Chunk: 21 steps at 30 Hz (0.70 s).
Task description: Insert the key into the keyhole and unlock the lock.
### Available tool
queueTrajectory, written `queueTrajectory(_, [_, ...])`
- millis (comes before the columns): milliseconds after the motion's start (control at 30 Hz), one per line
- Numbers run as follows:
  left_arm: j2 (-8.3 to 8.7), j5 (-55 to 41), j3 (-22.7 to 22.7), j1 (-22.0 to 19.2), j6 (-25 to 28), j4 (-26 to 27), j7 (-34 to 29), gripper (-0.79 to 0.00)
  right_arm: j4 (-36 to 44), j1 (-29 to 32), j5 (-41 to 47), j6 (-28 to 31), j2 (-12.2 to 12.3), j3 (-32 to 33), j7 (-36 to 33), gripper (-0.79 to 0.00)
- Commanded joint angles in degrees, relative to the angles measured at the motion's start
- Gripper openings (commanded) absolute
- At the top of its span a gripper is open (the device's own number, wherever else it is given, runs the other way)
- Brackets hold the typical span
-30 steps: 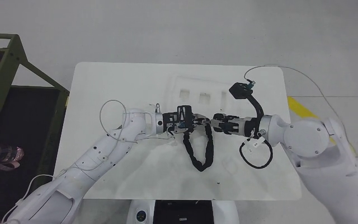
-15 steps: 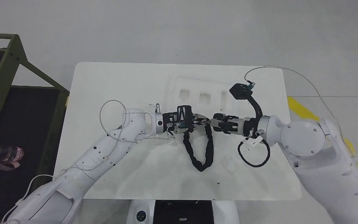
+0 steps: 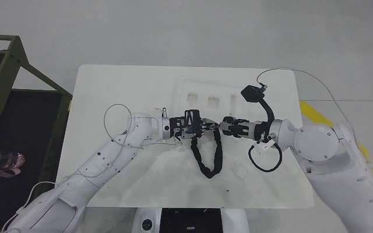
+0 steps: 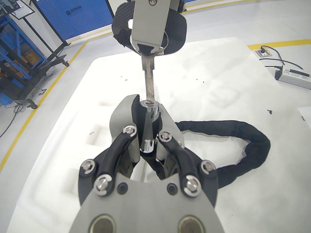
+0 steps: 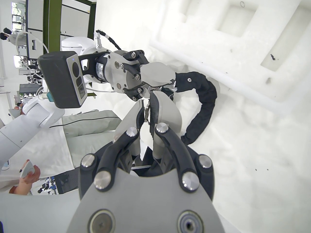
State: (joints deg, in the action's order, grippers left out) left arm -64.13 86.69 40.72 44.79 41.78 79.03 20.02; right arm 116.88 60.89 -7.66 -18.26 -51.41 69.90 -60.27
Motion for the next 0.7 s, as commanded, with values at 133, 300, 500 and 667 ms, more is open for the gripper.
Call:
queueTrajectory(133, [0.0,0.0,0.0,0.0,0.0,0.0,0.0,-0.785,-0.45,-0.32,0.2,0.02,-0.11,-0.52,0.33,-0.785])
queueTrajectory(300, [0.0,0.0,0.0,0.0,0.0,0.0,0.0,-0.785,-0.5,-0.45,0.79,0.12,-0.2,-0.49,1.04,-0.785])
queueTrajectory(500, [0.0,0.0,0.0,0.0,0.0,0.0,0.0,-0.785,-0.95,-0.58,0.5,0.21,-0.28,-1.06,1.29,-0.785])
queueTrajectory(667, [0.0,0.0,0.0,0.0,0.0,0.0,0.0,-0.785,-1.33,-0.42,-0.03,0.22,-0.32,-1.48,1.49,-0.785])
